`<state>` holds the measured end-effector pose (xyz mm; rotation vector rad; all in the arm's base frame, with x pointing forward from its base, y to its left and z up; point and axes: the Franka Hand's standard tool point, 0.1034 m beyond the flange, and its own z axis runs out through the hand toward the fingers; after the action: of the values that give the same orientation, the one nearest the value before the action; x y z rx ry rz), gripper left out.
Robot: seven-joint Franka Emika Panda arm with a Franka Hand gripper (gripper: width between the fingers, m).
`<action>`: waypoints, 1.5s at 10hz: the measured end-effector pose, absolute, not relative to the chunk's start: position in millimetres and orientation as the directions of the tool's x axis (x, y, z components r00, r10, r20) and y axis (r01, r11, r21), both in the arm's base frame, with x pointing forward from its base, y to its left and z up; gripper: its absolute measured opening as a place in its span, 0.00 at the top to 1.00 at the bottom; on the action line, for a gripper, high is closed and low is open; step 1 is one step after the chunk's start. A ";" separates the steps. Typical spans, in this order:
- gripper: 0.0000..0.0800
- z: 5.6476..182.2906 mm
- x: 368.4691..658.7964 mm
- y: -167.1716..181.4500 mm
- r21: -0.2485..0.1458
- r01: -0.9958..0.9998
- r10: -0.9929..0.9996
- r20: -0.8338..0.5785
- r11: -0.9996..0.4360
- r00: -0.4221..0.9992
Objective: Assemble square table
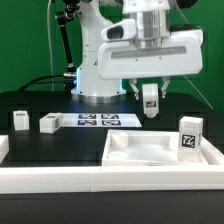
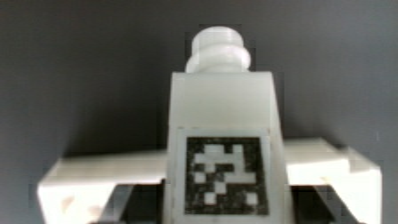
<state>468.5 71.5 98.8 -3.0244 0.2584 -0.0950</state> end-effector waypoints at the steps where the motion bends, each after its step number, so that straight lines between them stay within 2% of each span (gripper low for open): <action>1: 0.64 105.3 479.2 70.0 -0.113 -0.168 -0.182 0.124 -0.979 0.975; 2: 0.64 110.1 488.3 69.8 -0.116 -0.168 -0.187 0.189 -0.979 0.964; 5: 0.64 107.7 487.1 68.9 -0.098 -0.140 -0.167 0.381 -0.985 0.909; 7: 0.64 112.5 500.7 60.6 -0.086 -0.135 -0.160 0.500 -0.987 0.851; 8: 0.64 105.8 502.0 56.8 -0.076 -0.132 -0.152 0.477 -0.988 0.865; 10: 0.64 111.9 513.6 54.3 -0.073 -0.121 -0.142 0.473 -0.990 0.869; 13: 0.64 108.4 513.2 52.4 -0.061 -0.106 -0.123 0.472 -0.992 0.873; 15: 0.64 101.0 531.7 33.8 0.006 -0.039 -0.031 0.491 -0.999 0.870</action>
Offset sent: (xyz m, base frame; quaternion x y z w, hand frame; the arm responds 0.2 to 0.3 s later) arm 0.0000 0.0000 0.0000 0.0000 0.1938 0.0000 0.9810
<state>531.7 33.8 101.0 -3.0537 0.0570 -0.8016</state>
